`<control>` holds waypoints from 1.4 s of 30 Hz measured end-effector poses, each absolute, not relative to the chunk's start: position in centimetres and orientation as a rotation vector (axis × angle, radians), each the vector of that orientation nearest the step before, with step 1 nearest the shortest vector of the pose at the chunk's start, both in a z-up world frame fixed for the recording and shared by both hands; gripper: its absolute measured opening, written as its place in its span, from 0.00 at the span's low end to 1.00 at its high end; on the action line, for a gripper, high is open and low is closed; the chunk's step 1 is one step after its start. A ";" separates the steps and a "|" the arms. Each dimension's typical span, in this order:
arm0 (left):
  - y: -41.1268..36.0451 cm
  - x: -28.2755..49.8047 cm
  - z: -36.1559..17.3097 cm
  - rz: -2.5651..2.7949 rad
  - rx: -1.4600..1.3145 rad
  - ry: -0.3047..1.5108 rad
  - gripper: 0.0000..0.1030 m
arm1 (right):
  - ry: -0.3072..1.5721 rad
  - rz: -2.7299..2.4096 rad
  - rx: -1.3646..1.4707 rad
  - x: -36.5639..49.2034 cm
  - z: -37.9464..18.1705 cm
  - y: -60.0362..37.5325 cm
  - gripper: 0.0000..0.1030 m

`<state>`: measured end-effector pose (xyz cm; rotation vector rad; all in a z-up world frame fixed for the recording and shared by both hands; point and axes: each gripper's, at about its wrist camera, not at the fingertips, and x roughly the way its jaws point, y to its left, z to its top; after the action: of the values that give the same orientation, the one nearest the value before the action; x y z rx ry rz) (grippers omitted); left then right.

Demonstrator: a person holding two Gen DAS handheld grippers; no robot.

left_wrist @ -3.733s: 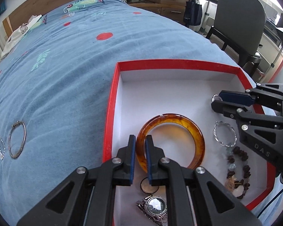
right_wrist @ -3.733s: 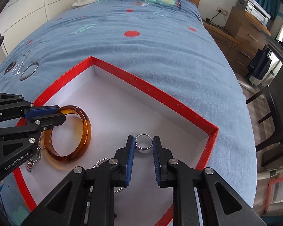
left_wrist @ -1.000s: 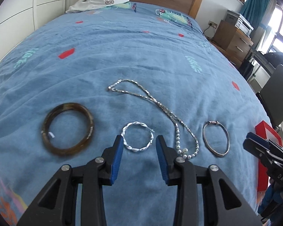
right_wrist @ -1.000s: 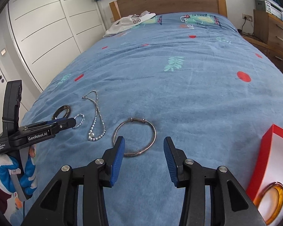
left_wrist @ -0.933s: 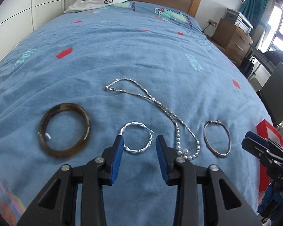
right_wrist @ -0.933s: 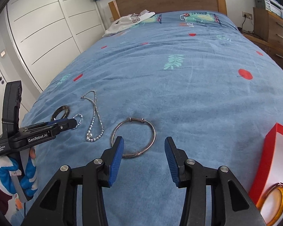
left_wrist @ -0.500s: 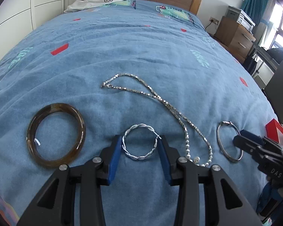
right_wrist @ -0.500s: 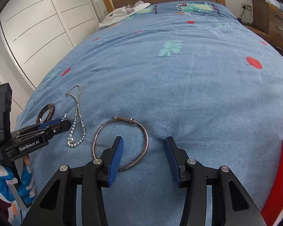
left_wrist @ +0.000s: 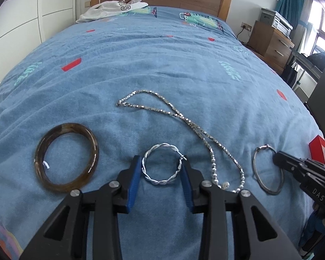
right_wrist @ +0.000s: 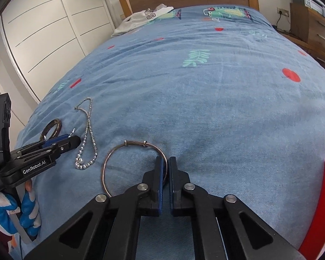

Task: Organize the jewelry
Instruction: 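Grasp the twisted silver hoop with the left gripper while the right grasps the silver bangle, then carry twisted hoop and silver bangle into the red box and open both grippers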

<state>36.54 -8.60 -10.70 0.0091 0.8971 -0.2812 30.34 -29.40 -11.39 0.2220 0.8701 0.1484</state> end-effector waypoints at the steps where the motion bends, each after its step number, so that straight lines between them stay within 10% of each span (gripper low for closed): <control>1: -8.6 36.4 -10.6 -0.279 0.012 0.893 0.32 | 0.859 0.146 0.211 30.1 -11.1 -29.2 0.04; 22: -10.7 31.7 -4.4 -0.330 0.056 0.810 0.32 | 0.706 0.108 0.143 24.7 -3.9 -30.0 0.03; 42: -28.7 22.8 2.2 -0.664 0.104 0.743 0.32 | 0.631 -0.109 0.138 14.0 2.8 -42.1 0.03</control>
<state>22.79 -28.69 2.15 0.1037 0.7431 -0.6643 14.02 -42.10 2.80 0.1380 0.6313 -0.1093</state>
